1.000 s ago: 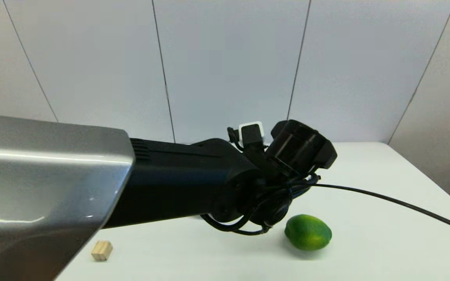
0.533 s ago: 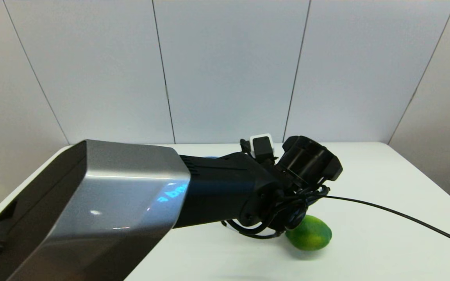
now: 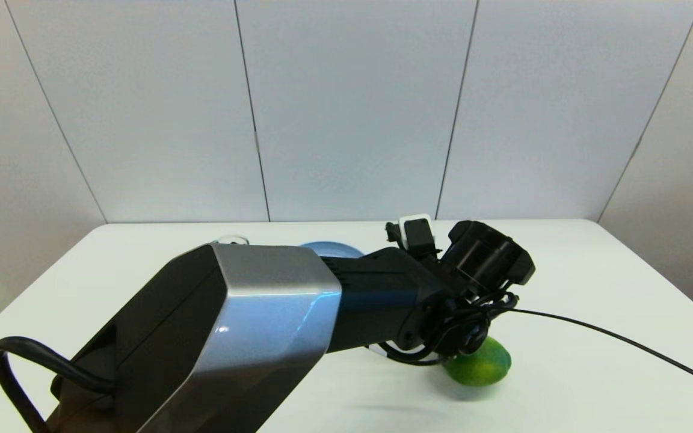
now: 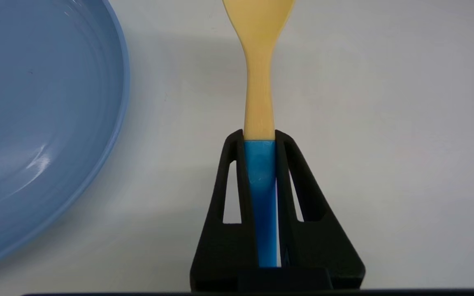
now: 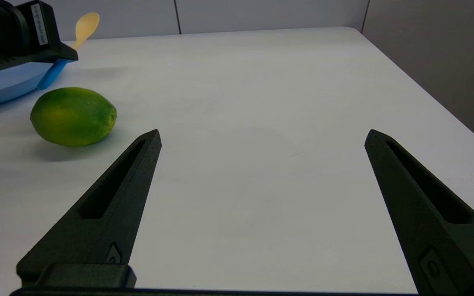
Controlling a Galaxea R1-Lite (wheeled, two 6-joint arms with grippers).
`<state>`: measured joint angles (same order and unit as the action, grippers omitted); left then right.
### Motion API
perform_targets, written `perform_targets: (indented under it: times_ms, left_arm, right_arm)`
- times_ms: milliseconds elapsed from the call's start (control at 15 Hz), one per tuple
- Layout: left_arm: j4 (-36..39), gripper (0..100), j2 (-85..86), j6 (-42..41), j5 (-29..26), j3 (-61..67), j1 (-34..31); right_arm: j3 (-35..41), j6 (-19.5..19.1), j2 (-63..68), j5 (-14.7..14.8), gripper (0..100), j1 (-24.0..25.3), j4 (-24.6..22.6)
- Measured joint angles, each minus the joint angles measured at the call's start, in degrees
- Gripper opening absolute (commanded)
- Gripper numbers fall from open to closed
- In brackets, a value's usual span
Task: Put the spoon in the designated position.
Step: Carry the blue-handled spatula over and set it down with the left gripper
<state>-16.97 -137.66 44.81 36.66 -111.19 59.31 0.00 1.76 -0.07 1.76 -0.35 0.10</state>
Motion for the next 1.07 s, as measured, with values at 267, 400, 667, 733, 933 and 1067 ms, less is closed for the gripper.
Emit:
perform_targets:
  times_ms: [267,400,667,733,933,1067]
  left_arm:
    - [0.2,0,-2.0,0.0,1.9,-0.7,-0.6]
    - [0.3,0,-2.3,0.0,2.0,-0.9,-1.1]
    - [0.4,0,-2.6,-0.1,2.0,-1.0,-1.5]
    - [0.4,0,-2.6,-0.4,2.0,-1.0,-1.6]
    - [0.7,100,-2.8,-1.5,2.0,-1.2,-1.7]
    - [0.5,100,-3.0,-2.0,1.8,-1.4,-1.6]
  right_arm:
    - [0.0,0.0,0.0,0.0,100,0.0,0.0]
    - [0.0,0.0,0.0,0.0,100,0.0,0.0]
    - [0.0,0.0,0.0,0.0,100,0.0,0.0]
    - [0.0,0.0,0.0,0.0,100,0.0,0.0]
    - [0.0,0.0,0.0,0.0,100,0.0,0.0]
    - [0.0,0.0,0.0,0.0,100,0.0,0.0]
